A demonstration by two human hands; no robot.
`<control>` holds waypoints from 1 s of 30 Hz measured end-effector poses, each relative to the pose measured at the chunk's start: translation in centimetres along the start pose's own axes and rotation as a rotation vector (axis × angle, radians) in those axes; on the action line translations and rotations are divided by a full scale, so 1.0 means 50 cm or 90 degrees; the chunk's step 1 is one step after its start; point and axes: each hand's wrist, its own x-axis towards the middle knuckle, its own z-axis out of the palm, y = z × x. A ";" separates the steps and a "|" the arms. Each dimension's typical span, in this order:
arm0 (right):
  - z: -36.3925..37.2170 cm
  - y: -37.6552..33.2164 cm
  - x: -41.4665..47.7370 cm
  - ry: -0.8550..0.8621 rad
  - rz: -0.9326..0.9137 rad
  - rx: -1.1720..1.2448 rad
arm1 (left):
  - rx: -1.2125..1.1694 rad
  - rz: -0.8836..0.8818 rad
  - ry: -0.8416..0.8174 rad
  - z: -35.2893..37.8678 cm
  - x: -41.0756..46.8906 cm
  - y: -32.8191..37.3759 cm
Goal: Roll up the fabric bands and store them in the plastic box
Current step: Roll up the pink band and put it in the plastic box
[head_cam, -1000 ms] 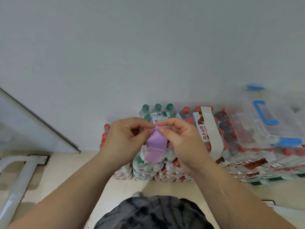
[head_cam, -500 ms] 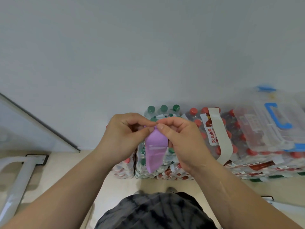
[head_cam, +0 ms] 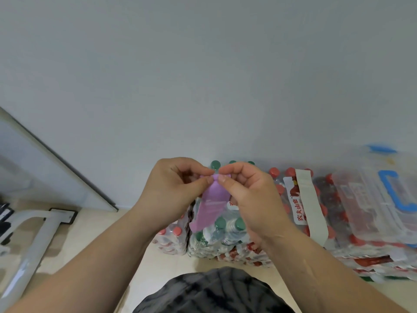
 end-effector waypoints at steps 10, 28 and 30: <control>-0.002 -0.013 0.017 0.020 -0.023 0.009 | 0.053 0.060 0.029 0.003 0.013 0.015; 0.003 -0.006 0.011 0.003 -0.047 -0.022 | -0.031 0.015 0.049 0.000 0.005 0.007; 0.007 -0.003 0.011 0.007 -0.038 -0.014 | -0.032 0.016 0.051 -0.002 0.003 0.008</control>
